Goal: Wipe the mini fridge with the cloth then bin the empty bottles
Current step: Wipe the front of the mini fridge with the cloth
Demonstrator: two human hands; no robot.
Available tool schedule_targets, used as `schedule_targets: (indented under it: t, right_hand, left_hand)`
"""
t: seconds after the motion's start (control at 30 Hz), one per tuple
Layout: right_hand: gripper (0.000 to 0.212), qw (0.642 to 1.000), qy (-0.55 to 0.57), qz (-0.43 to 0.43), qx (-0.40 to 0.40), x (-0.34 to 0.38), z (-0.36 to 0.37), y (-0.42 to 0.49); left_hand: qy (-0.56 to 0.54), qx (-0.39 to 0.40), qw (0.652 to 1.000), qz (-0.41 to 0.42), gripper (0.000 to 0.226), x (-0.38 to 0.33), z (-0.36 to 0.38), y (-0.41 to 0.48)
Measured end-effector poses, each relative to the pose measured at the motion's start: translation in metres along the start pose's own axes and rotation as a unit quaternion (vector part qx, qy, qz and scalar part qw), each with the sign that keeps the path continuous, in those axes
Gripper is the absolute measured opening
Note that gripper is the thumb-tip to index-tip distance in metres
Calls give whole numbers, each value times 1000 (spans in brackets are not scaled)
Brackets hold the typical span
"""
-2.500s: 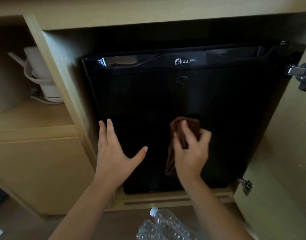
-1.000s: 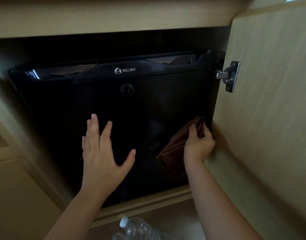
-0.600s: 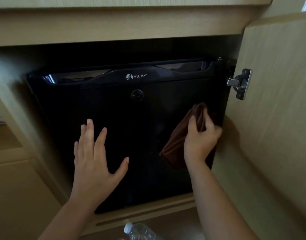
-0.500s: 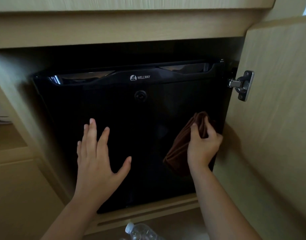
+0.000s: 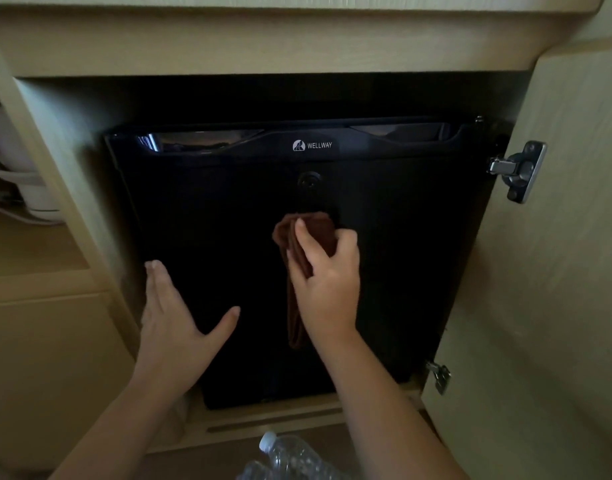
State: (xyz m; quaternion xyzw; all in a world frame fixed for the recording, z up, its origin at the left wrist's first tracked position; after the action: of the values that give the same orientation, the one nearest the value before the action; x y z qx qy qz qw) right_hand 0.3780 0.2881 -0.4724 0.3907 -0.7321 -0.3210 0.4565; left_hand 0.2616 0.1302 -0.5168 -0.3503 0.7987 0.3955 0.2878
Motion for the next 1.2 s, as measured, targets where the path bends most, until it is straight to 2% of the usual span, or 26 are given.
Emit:
schedule_targets:
  t: [0.07, 0.2, 0.3, 0.43, 0.57, 0.67, 0.73, 0.77, 0.83, 0.9, 0.97, 1.07, 1.2]
  right_hand:
    - [42, 999, 33, 21, 3, -21, -4, -1]
    - [39, 965, 62, 222, -125, -98, -44, 10]
    - [37, 955, 54, 252, -148, -107, -48, 11]
    - [38, 972, 37, 188, -138, -59, -24, 6]
    - [42, 997, -3, 52, -61, 8, 10, -8]
    - [42, 998, -28, -53, 9, 39, 29, -26]
    - [42, 998, 1, -53, 29, 30, 26, -24]
    - [42, 999, 17, -27, 11, 18, 18, -19]
    - [41, 994, 37, 76, -68, -20, -5, -3]
    - [40, 974, 57, 177, -127, -55, -24, 13]
    - [40, 962, 68, 220, -145, -66, -31, 20]
    - [39, 971, 60, 187, -138, -36, -18, 15]
    - [43, 998, 0, 22, -51, 37, 21, -10]
  left_hand:
    - [-20, -1, 1000, -10, 124, 2, 6, -2]
    - [-21, -5, 1000, 1, 125, 5, 5, -2]
    - [-26, -3, 1000, 8, 124, 7, 1, -2]
    - [-55, 2, 998, 0, 124, 12, -3, -2]
    - [-63, 6, 998, 10, 123, 17, -7, -1]
    - [-50, 4, 999, 17, 121, 18, -8, -1]
    - [-55, -7, 998, 17, 119, 18, -11, 1]
    - [-62, -11, 998, 18, 117, 17, -12, 1]
    - [-72, -16, 997, 23, 115, 17, -13, 2]
    - [-77, -18, 997, 26, 116, 18, -14, 2]
    - [-82, -15, 996, 28, 116, 18, -15, 1]
    - [-98, -6, 995, 33, 117, 20, -17, 2]
    - [-113, 6, 993, 30, 116, 24, -17, 2]
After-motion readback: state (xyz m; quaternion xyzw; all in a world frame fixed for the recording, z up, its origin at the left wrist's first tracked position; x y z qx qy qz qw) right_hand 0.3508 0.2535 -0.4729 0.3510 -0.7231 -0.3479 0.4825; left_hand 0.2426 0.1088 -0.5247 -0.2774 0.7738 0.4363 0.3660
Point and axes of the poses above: each hand's wrist, its own y-axis towards the middle knuckle, its own z-axis out of the palm, x = y × z, the point moved 7 cm from there along y, towards the middle knuckle, and after that the axes turned 12 degrees about -y, right-handed, at the moved point
